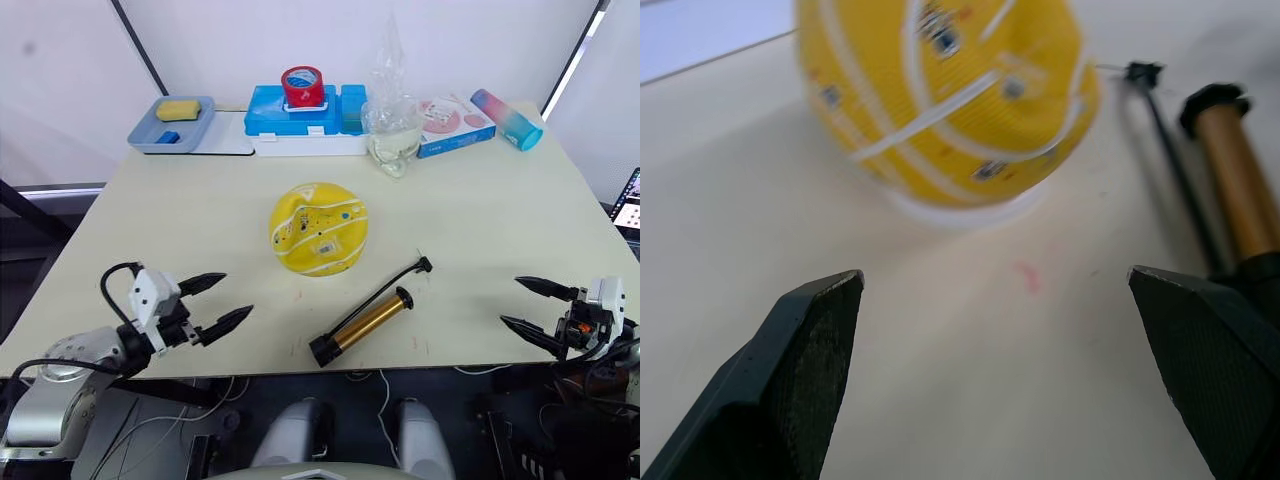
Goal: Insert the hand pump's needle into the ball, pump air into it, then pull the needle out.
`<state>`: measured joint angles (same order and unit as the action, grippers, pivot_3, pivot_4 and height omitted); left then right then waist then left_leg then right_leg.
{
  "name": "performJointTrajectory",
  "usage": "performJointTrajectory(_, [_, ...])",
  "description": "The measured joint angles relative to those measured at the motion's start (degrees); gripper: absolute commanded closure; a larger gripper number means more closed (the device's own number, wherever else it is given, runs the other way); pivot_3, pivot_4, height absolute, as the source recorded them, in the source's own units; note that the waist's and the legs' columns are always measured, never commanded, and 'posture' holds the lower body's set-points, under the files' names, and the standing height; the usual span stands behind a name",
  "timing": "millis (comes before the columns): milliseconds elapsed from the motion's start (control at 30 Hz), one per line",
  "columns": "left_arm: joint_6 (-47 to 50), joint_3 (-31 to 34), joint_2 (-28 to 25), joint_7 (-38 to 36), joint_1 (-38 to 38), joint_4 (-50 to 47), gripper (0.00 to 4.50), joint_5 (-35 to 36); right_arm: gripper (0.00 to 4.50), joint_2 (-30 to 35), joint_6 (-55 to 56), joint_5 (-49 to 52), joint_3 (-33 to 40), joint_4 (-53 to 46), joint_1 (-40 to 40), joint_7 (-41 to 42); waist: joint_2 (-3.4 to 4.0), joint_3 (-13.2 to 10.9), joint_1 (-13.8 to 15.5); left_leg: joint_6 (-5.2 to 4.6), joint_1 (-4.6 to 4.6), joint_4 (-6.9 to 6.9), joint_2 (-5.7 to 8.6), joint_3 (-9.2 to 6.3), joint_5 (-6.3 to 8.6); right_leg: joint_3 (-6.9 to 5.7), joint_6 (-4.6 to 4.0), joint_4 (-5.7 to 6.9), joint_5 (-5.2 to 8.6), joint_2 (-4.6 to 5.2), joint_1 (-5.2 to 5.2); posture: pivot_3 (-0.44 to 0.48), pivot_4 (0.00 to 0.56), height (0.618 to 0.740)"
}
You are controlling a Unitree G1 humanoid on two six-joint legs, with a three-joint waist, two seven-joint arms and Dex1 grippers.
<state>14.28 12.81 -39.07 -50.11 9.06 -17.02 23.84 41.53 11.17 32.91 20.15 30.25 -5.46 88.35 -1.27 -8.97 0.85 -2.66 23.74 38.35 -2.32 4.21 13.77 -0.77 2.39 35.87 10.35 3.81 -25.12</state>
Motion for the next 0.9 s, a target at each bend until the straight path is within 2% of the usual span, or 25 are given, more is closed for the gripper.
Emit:
performJointTrajectory(100, [3.94,-2.68,-3.06,-1.62,-2.12,-2.4,0.0,0.06,0.02,0.08,-2.02,0.8,0.57,-3.52,1.42,0.0,0.01,-0.01,-0.06,0.0,0.0,-0.01,0.02,0.0,0.0,0.0,0.12,0.0,0.08,-0.06,-0.01,0.0,0.15,0.739])
performJointTrajectory(267, [6.46,-5.24,-3.69,-2.38,-4.75,-3.46,0.0,0.26,0.02,0.09,-3.1,1.06,0.59,-5.62,1.85,-0.05,0.02,0.0,-0.06,0.0,0.0,0.0,0.04,0.0,0.0,0.01,0.16,0.0,0.1,-0.07,0.0,0.0,0.15,0.739])
performJointTrajectory(367, [10.75,-11.47,-2.95,-2.62,-11.07,-5.0,0.0,0.59,0.02,0.15,-4.66,1.41,0.75,-9.57,2.22,-1.31,0.02,-0.01,-0.02,0.0,0.0,0.02,0.08,0.0,-0.01,0.02,0.16,0.0,0.1,-0.1,0.03,0.0,0.15,0.739])
performJointTrajectory(467, [12.3,-13.72,-2.08,-2.28,-13.56,-4.57,0.78,0.06,0.0,0.14,-5.82,1.58,1.01,-10.83,3.02,-2.06,0.05,-0.02,-0.02,0.0,0.01,0.01,0.08,0.01,-0.01,0.02,0.16,0.0,0.1,-0.12,0.03,0.0,0.15,0.739])
performJointTrajectory(500, [12.64,-14.6,-1.32,-2.08,-14.41,-4.5,1.19,-0.08,0.0,0.05,-6.15,1.61,0.98,-11.6,3.12,-2.35,0.05,-0.02,-0.02,-0.01,0.01,0.01,0.09,0.01,-0.01,0.02,0.16,0.0,0.1,-0.12,0.03,0.0,0.15,0.739])
performJointTrajectory(533, [13.27,-16.35,-0.31,-1.94,-15.83,-4.28,1.99,-0.14,0.0,0.07,-6.6,1.79,1.0,-12.94,3.32,-2.67,0.05,-0.02,-0.02,-0.01,0.0,0.02,0.09,0.01,-0.01,0.02,0.16,0.0,0.1,-0.13,0.05,0.0,0.15,0.739])
performJointTrajectory(667, [14.93,-18.44,1.18,-0.82,-17.72,-3.51,1.99,-0.78,0.0,0.07,-7.51,2.39,1.26,-14.24,3.9,-3.39,0.05,-0.02,-0.02,-0.01,0.01,0.02,0.09,0.0,-0.01,0.01,0.16,0.0,0.1,-0.15,0.05,0.0,0.15,0.739])
performJointTrajectory(900, [21.27,-26.63,7.56,3.19,-27.99,0.47,1.99,-4.46,0.0,0.11,-8.95,2.97,1.24,-18.21,4.8,-4.67,0.04,-0.02,0.02,-0.01,0.01,0.09,0.18,-0.04,-0.01,0.04,0.17,-0.01,0.1,-0.22,0.2,0.0,0.15,0.739])
